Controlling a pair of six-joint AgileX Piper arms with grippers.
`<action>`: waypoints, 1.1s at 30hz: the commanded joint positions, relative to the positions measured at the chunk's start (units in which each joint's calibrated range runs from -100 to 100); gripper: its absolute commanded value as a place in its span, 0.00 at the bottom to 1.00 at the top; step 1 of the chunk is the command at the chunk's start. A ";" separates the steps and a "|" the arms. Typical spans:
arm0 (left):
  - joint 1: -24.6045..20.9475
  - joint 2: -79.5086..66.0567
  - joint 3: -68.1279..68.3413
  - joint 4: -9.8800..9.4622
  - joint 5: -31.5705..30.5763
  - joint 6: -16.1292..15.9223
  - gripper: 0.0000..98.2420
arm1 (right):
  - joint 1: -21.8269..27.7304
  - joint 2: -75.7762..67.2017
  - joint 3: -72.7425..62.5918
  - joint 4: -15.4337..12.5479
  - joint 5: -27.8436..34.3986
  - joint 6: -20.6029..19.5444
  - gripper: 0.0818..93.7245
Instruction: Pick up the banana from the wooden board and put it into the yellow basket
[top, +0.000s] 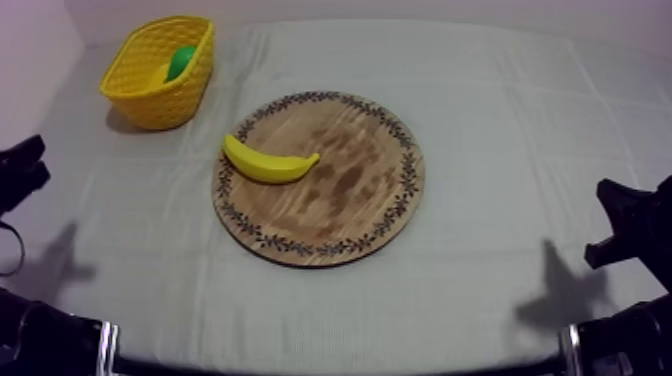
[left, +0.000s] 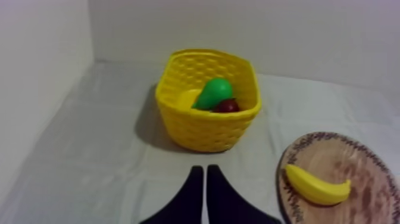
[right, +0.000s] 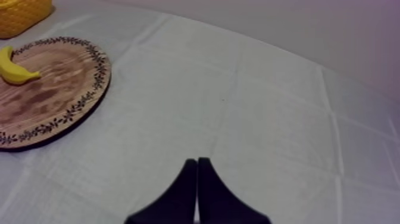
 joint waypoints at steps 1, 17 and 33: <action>2.25 10.56 -11.01 -2.22 1.56 3.85 0.00 | 0.00 0.00 -0.03 0.00 -0.07 0.00 0.00; 7.73 37.61 -47.27 -3.26 12.68 6.13 0.00 | 0.00 0.00 -0.03 0.00 -0.07 -0.01 0.00; 15.50 62.69 -79.95 -6.73 39.36 9.76 0.00 | 0.00 0.00 -0.03 0.00 -0.07 -0.01 0.00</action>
